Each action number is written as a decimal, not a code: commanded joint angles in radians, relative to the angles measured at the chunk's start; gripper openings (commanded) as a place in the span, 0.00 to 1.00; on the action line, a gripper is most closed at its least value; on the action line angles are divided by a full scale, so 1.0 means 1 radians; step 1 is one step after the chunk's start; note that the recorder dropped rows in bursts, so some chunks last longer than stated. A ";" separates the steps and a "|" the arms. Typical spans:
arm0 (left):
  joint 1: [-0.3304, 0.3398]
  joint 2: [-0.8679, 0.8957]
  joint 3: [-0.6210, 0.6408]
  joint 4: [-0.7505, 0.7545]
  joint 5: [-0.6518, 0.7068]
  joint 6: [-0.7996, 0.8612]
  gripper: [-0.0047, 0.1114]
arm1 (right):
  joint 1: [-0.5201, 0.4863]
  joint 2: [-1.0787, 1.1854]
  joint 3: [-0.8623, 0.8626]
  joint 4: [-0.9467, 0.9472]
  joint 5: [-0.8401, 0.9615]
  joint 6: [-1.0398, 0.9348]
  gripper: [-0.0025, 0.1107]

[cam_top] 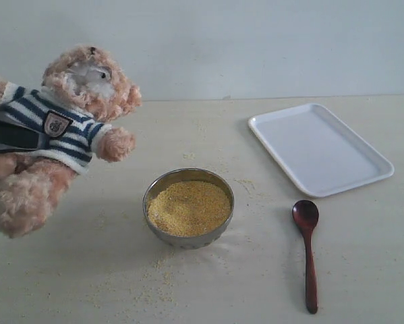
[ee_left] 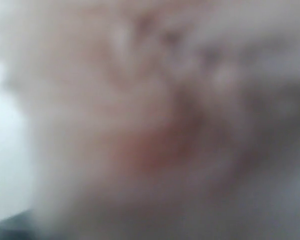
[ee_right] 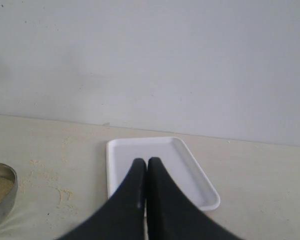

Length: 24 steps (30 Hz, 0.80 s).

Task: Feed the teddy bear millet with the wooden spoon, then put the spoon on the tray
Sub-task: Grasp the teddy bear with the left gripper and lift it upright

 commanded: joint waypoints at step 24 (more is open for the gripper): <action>0.039 -0.564 0.581 -0.004 0.017 -0.089 0.08 | -0.001 -0.003 0.000 -0.005 -0.005 0.000 0.02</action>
